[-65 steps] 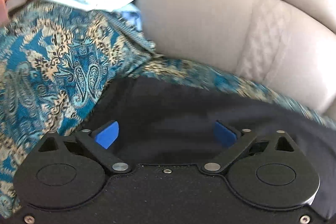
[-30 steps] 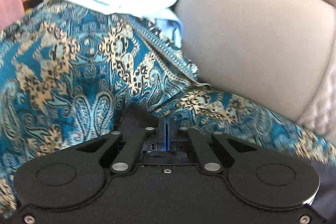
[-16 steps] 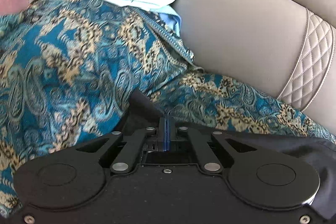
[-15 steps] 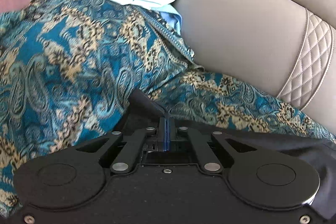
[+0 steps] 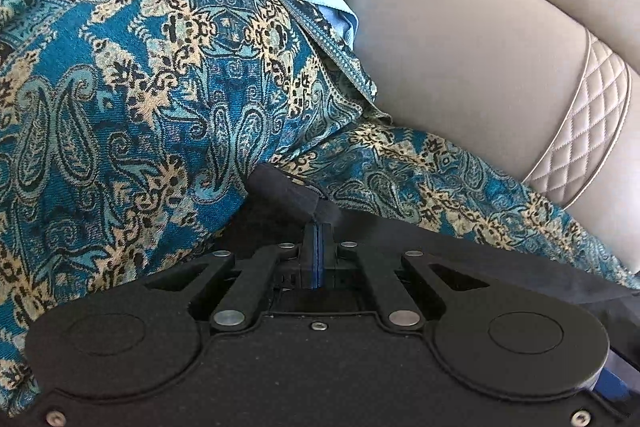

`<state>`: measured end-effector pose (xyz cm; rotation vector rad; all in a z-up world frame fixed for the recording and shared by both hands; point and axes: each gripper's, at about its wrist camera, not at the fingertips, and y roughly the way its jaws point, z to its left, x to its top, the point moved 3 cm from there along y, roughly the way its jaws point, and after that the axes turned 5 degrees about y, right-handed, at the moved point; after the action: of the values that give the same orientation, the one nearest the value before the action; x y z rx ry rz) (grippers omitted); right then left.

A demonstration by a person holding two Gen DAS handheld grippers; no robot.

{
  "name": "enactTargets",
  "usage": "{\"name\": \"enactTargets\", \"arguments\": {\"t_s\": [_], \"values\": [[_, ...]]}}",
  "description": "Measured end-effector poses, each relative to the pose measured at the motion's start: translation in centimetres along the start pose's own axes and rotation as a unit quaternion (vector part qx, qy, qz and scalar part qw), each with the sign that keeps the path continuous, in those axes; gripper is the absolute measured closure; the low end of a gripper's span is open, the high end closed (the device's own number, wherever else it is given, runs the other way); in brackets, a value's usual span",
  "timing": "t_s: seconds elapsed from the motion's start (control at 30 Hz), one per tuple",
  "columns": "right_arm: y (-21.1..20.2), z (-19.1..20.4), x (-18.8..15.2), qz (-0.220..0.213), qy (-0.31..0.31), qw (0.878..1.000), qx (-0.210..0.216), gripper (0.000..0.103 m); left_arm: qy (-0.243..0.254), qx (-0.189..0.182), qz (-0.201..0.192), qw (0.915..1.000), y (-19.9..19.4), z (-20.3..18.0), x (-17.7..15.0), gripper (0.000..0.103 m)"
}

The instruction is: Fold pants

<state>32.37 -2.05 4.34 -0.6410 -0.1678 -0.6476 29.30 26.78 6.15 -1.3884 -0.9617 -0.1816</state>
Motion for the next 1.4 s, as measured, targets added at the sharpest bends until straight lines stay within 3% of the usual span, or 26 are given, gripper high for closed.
{"name": "enactTargets", "arguments": {"t_s": [0.13, 0.33, 0.43, 0.5, 0.6, 0.73, 0.83, 0.9, 0.97, 1.07, 1.17, 1.23, 1.27, 1.4], "values": [[4.6, -0.2, 0.4, 0.046, 0.067, 0.997, -0.005, 0.044, -0.010, -0.013, 0.005, 0.9998, 0.5, 0.7, 0.2, 0.102], [8.8, 0.1, 0.2, 0.040, 0.118, 0.992, -0.009, 0.051, -0.022, -0.028, 0.013, 0.9993, 1.3, 1.4, 0.1, 0.102], [10.9, 0.3, 0.4, 0.044, 0.137, 0.989, -0.028, 0.070, -0.027, -0.034, 0.015, 0.9989, 1.4, 1.7, 0.1, 0.102], [11.8, 0.0, 0.5, 0.039, 0.148, 0.987, -0.050, 0.089, -0.028, -0.027, 0.014, 0.9991, 1.4, 2.1, 0.2, 0.103], [11.7, -0.4, 0.3, 0.021, 0.153, 0.987, -0.051, 0.097, -0.035, -0.033, 0.007, 0.9988, 1.3, 3.1, 0.4, 0.103], [10.4, 0.2, 0.2, -0.010, 0.118, 0.992, -0.053, 0.100, -0.039, -0.075, -0.003, 0.9964, 0.8, 4.0, 0.5, 0.102], [9.6, 0.9, 0.2, -0.020, 0.088, 0.995, -0.047, 0.100, -0.045, -0.089, -0.009, 0.9950, 0.7, 3.7, 0.5, 0.085], [9.0, 1.5, -0.1, -0.027, 0.060, 0.997, -0.048, 0.100, -0.073, -0.106, -0.004, 0.9916, 1.0, 3.4, 0.8, 0.047], [8.6, 2.1, -0.6, -0.033, 0.036, 0.998, -0.050, 0.100, -0.104, -0.114, -0.005, 0.9881, 1.5, 2.9, 1.1, 0.037], [7.4, 2.4, -1.5, -0.045, 0.008, 0.998, -0.047, 0.100, -0.125, -0.123, 0.024, 0.9842, 2.7, 1.6, 1.2, 0.032], [5.9, 2.1, -2.4, -0.052, -0.005, 0.998, -0.040, 0.100, -0.135, -0.107, 0.045, 0.9841, 3.8, 0.4, 0.6, 0.034], [4.6, 1.8, -3.2, -0.055, -0.016, 0.998, -0.035, 0.100, -0.142, -0.100, 0.048, 0.9837, 4.3, 0.1, 0.0, 0.053], [4.1, 1.8, -3.6, -0.056, -0.022, 0.998, -0.033, 0.100, -0.149, -0.110, 0.050, 0.9815, 4.4, 0.1, -0.3, 0.076], [2.3, 1.4, -5.3, -0.064, -0.039, 0.997, -0.030, 0.101, -0.150, -0.108, 0.038, 0.9820, 2.9, 0.4, -1.2, 0.092]]}}
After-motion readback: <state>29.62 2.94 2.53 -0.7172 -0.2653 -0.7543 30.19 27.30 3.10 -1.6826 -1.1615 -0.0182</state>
